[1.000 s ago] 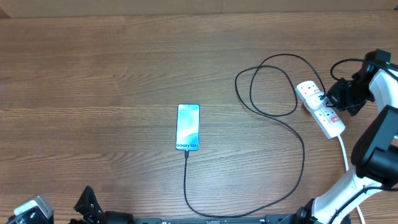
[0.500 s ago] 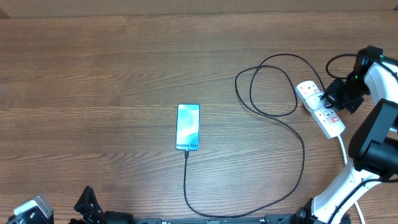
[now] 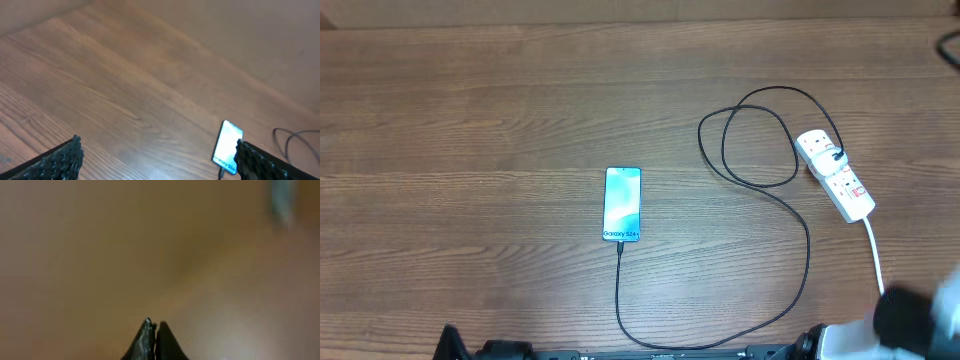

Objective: Plug charger to phone and switch on socket

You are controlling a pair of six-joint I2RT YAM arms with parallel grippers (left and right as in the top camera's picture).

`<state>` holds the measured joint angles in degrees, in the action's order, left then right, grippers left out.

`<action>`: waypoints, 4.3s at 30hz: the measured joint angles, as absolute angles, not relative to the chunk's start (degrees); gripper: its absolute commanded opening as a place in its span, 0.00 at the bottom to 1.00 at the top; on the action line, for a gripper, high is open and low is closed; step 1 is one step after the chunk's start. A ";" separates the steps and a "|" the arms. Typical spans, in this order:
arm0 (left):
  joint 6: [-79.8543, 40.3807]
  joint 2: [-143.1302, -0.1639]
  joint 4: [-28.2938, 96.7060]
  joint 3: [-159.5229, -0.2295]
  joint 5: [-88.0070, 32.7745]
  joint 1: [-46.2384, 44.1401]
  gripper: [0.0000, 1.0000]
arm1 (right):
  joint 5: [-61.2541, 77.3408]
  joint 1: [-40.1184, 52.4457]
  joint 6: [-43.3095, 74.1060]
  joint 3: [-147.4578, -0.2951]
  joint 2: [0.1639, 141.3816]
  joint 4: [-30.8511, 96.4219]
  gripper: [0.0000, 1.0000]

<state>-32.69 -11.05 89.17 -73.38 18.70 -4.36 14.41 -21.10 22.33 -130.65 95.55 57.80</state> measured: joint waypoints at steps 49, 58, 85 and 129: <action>-37.93 -0.80 31.05 -26.96 16.64 2.74 0.99 | 23.62 -2.57 18.00 -83.83 34.28 36.95 0.30; -30.81 -0.86 12.32 -8.21 6.24 2.74 0.99 | 26.17 -2.57 17.98 -83.85 34.22 24.95 0.33; -18.87 -0.91 7.70 -2.59 4.86 2.74 0.99 | 29.69 -2.57 13.47 -88.23 33.63 24.29 0.35; -1.23 -0.91 8.08 -2.55 0.14 2.74 1.00 | 22.79 -2.59 5.30 -83.24 1.30 23.40 0.39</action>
<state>-1.23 -0.91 8.08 -2.55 0.14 2.74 22.79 -2.59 5.30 -83.24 1.30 23.40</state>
